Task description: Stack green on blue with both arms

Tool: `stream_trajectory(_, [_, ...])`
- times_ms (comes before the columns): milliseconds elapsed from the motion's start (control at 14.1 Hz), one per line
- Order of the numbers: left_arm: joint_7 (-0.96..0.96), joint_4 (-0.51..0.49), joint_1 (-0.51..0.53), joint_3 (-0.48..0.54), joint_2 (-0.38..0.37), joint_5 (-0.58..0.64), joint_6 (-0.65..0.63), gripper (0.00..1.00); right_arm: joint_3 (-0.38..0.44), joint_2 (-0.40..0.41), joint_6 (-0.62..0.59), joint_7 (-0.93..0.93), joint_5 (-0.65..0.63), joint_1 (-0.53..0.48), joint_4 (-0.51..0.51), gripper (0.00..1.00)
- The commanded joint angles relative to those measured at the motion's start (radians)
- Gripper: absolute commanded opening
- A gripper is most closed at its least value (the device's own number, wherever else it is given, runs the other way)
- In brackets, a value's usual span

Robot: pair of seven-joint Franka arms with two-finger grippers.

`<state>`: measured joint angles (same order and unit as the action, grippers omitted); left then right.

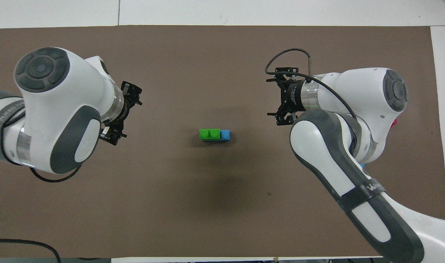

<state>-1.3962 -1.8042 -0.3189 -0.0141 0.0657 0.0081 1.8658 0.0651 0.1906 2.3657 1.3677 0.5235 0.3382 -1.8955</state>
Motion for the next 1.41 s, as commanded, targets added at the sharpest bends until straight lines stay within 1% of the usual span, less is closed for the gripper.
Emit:
stream_trajectory(0, [0.190, -0.032, 0.069, -0.007, -0.069, -0.007, -0.059, 1.00, -0.007, 0.001, -0.100, -0.212, -0.078, -0.066, 0.076, 1.00])
stream_trajectory(141, [0.352, -0.033, 0.105, -0.007, -0.081, -0.008, -0.100, 1.00, -0.008, 0.001, -0.159, -0.385, -0.143, -0.122, 0.122, 1.00])
stream_trajectory(283, [0.526, -0.032, 0.144, -0.007, -0.090, -0.010, -0.132, 1.00, -0.007, -0.011, -0.268, -0.549, -0.207, -0.162, 0.171, 1.00])
stream_trajectory(354, [0.590, -0.030, 0.165, -0.006, -0.090, -0.010, -0.140, 1.00, -0.005, -0.026, -0.308, -0.621, -0.241, -0.178, 0.179, 1.00])
stream_trajectory(566, [0.727, -0.024, 0.205, -0.006, -0.093, -0.010, -0.145, 1.00, -0.007, -0.085, -0.397, -0.835, -0.344, -0.228, 0.180, 1.00])
stream_trajectory(707, [0.814, 0.006, 0.208, -0.001, -0.084, -0.010, -0.145, 1.00, -0.005, -0.124, -0.488, -0.976, -0.382, -0.251, 0.187, 1.00])
stream_trajectory(778, [0.830, 0.022, 0.225, -0.003, -0.078, -0.010, -0.149, 1.00, -0.005, -0.140, -0.535, -1.042, -0.431, -0.257, 0.191, 1.00])
stream_trajectory(849, [0.856, 0.031, 0.234, -0.003, -0.075, -0.010, -0.158, 1.00, -0.007, -0.152, -0.572, -1.094, -0.475, -0.257, 0.190, 1.00])
stream_trajectory(990, [0.971, 0.039, 0.253, -0.001, -0.073, -0.010, -0.178, 1.00, -0.007, -0.172, -0.615, -1.139, -0.488, -0.269, 0.191, 1.00])
stream_trajectory(1061, [0.994, 0.046, 0.259, -0.001, -0.073, -0.010, -0.178, 1.00, -0.005, -0.184, -0.623, -1.174, -0.490, -0.271, 0.190, 1.00])
stream_trajectory(1203, [1.019, 0.043, 0.258, -0.004, -0.079, -0.010, -0.165, 1.00, -0.005, -0.194, -0.631, -1.242, -0.496, -0.283, 0.191, 1.00])
stream_trajectory(1344, [1.013, 0.023, 0.248, -0.007, -0.090, -0.010, -0.157, 1.00, -0.005, -0.204, -0.657, -1.259, -0.496, -0.284, 0.191, 1.00])
